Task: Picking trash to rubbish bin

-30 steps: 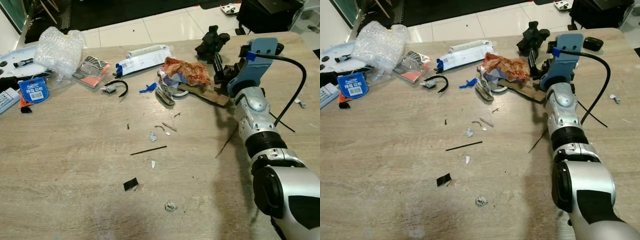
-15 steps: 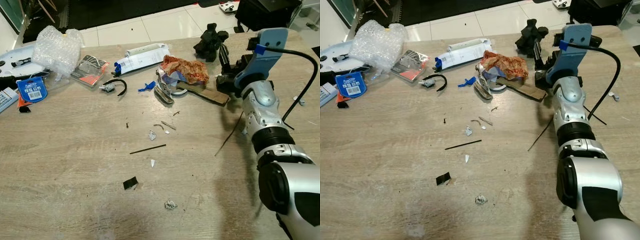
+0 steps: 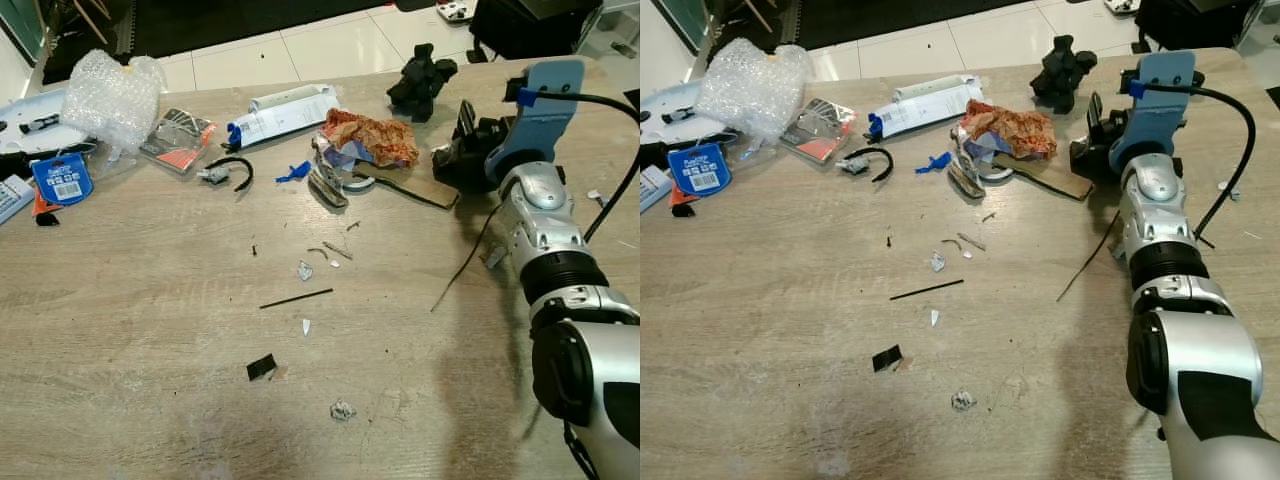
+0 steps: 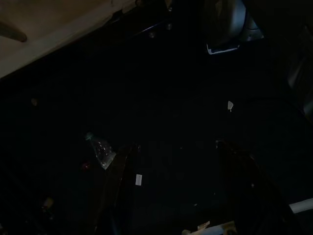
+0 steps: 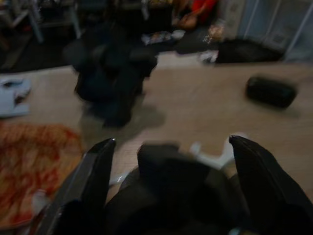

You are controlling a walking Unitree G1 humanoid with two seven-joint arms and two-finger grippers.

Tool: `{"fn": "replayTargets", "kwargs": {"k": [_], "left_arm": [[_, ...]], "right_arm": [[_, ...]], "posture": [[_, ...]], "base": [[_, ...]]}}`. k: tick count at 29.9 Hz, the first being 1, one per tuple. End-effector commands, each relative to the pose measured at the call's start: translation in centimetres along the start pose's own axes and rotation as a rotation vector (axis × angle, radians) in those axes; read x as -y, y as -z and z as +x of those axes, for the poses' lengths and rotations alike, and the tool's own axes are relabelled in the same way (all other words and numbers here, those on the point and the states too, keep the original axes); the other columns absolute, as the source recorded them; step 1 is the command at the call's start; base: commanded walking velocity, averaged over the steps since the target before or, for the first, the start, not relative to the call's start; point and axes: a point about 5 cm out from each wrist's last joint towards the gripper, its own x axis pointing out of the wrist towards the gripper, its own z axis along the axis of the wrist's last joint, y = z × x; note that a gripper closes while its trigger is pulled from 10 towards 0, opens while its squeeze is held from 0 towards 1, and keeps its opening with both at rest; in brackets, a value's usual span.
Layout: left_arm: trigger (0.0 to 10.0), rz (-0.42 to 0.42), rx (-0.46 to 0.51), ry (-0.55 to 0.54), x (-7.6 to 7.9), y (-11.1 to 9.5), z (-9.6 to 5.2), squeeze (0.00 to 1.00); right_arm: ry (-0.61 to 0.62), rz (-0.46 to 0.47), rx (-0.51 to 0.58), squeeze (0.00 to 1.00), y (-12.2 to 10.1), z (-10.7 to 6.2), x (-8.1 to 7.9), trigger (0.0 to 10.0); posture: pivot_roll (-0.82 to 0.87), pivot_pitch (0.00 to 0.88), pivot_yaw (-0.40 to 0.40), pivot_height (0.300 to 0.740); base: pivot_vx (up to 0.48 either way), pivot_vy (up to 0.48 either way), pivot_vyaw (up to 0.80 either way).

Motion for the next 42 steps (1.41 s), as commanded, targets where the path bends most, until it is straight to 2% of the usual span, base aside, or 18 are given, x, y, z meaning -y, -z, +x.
{"fn": "replayTargets", "kwargs": {"k": [1,4,12,15,18,22,23,25,29,31,33,36,38,42], "left_arm": [[10.0,-0.013,-0.069,-0.009,-0.3,2.0,-0.9,0.00],[10.0,-0.012,-0.063,-0.009,-0.3,1.6,-0.7,0.00],[10.0,-0.011,-0.056,-0.005,0.0,1.0,-0.2,0.00],[10.0,-0.013,-0.047,-0.002,0.3,0.4,0.2,0.00],[10.0,-0.015,-0.041,-0.001,0.5,-0.2,0.5,0.00],[10.0,-0.021,-0.030,-0.009,0.4,-1.4,1.1,0.00],[10.0,-0.021,-0.030,-0.009,0.4,-1.4,1.1,0.00],[10.0,-0.032,-0.025,-0.024,0.3,-2.2,1.5,0.00],[10.0,-0.043,-0.023,-0.040,0.3,-2.9,1.8,0.00],[10.0,-0.056,-0.026,-0.084,-0.4,-3.2,1.8,0.00],[10.0,-0.056,-0.026,-0.084,-0.4,-3.2,1.8,0.00],[10.0,-0.038,-0.049,-0.177,-2.2,-3.7,1.5,0.00],[10.0,0.014,-0.076,-0.255,-3.8,-4.0,1.1,0.00],[10.0,0.052,-0.085,-0.317,-4.8,-4.5,0.9,0.00]], "right_arm": [[-0.025,0.058,-0.123,0.00,1.9,-0.3,-0.3,0.0],[-0.028,0.110,-0.149,0.00,2.2,-0.4,-0.1,0.0],[-0.015,0.141,-0.195,0.00,2.5,-0.5,0.8,0.0],[-0.028,0.185,-0.204,0.00,2.3,-0.6,1.1,0.0],[-0.049,0.237,-0.179,0.00,1.7,-0.6,1.1,0.0],[-0.195,0.395,-0.016,0.00,-0.5,-0.9,0.2,0.0],[-0.195,0.395,-0.016,0.00,-0.5,-0.9,0.2,0.0],[-0.319,0.480,0.067,0.00,-1.2,-2.1,-0.6,0.0],[-0.395,0.527,0.124,0.00,-1.2,-3.3,-0.7,0.0],[-0.459,0.592,0.199,0.00,-2.0,-4.8,-0.9,0.0],[-0.459,0.592,0.199,0.00,-2.0,-4.8,-0.9,0.0],[-0.580,0.688,0.303,0.00,-3.2,-7.0,-1.5,0.0],[-0.678,0.719,0.342,0.00,-3.6,-8.5,-2.6,0.0],[-0.752,0.748,0.361,0.00,-3.7,-9.4,-3.4,0.0]], "posture": [[0.01,0.452,0.170,0.740],[0.00,0.448,0.168,0.740],[-0.02,0.428,0.160,0.740],[-0.03,0.405,0.154,0.740],[-0.04,0.389,0.150,0.740],[-0.06,0.345,0.135,0.740],[-0.06,0.345,0.135,0.740],[-0.09,0.306,0.121,0.740],[-0.12,0.272,0.114,0.740],[-0.14,0.236,0.111,0.740],[-0.14,0.236,0.111,0.740],[-0.16,0.197,0.113,0.740],[-0.17,0.167,0.112,0.740],[-0.18,0.145,0.113,0.740]], "base": [[0.000,0.000,0.00],[0.000,0.000,0.00],[0.000,0.000,0.00],[0.000,0.000,0.00],[0.000,0.000,0.00],[0.000,0.000,0.00],[0.000,0.000,0.00],[0.000,0.000,0.00],[0.000,0.000,0.00],[0.000,0.000,0.00],[0.000,0.000,0.00],[0.000,0.000,0.00],[0.000,0.000,0.00],[0.000,0.000,0.00]]}}
